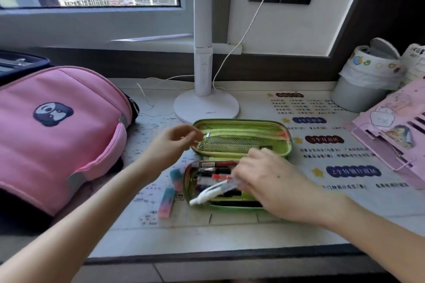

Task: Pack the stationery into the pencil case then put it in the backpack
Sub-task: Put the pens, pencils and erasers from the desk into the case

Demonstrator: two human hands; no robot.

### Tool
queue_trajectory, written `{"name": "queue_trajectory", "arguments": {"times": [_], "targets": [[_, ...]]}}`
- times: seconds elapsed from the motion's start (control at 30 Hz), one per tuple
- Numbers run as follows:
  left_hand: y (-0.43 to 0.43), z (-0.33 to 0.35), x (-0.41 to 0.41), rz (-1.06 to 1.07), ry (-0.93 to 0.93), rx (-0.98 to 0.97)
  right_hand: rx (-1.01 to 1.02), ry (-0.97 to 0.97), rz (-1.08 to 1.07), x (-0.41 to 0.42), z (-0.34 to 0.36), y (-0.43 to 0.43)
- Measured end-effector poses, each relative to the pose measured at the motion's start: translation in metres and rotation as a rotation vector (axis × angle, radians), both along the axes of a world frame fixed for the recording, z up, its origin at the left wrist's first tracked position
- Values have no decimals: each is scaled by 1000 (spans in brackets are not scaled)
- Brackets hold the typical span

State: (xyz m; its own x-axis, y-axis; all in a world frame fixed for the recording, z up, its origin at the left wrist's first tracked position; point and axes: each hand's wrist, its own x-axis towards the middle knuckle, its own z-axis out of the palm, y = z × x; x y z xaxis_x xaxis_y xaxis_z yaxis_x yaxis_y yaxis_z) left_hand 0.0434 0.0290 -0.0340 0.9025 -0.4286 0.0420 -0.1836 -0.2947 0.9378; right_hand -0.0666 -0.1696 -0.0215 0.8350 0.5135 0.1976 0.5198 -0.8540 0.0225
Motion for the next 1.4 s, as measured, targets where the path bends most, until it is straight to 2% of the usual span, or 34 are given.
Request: {"name": "queue_trajectory", "arguments": {"times": [0.17, 0.37, 0.47, 0.57, 0.67, 0.83, 1.0, 1.13, 1.23, 1.33, 1.4], "targets": [[2, -11, -23, -105, 32, 3, -52, -119, 15, -2, -27, 10], [6, -20, -34, -131, 28, 27, 103, -175, -63, -2, -15, 2], [5, -24, -35, -108, 34, -37, 28, -228, -119, 7, -11, -7], [2, -25, -38, -123, 130, -133, -30, -141, -129, 13, -16, -2], [-5, -23, -39, -150, 134, -97, -45, -113, -106, 16, -20, 6], [-11, -11, -33, -177, 164, -73, -31, -226, -193, 6, -7, 2], [-14, -9, -30, -181, 27, 84, -96, -206, -178, -10, -18, 1], [-22, -14, -42, -172, -202, 333, -124, -159, -242, -10, -20, 0], [-24, -20, -49, -154, -355, 407, 68, -88, -307, -12, -10, -11], [-22, -31, -46, -145, -399, 398, 276, -82, -486, -22, -9, -39], [-24, -35, -41, -166, -431, 420, 318, -30, -568, -33, -12, -53]]}}
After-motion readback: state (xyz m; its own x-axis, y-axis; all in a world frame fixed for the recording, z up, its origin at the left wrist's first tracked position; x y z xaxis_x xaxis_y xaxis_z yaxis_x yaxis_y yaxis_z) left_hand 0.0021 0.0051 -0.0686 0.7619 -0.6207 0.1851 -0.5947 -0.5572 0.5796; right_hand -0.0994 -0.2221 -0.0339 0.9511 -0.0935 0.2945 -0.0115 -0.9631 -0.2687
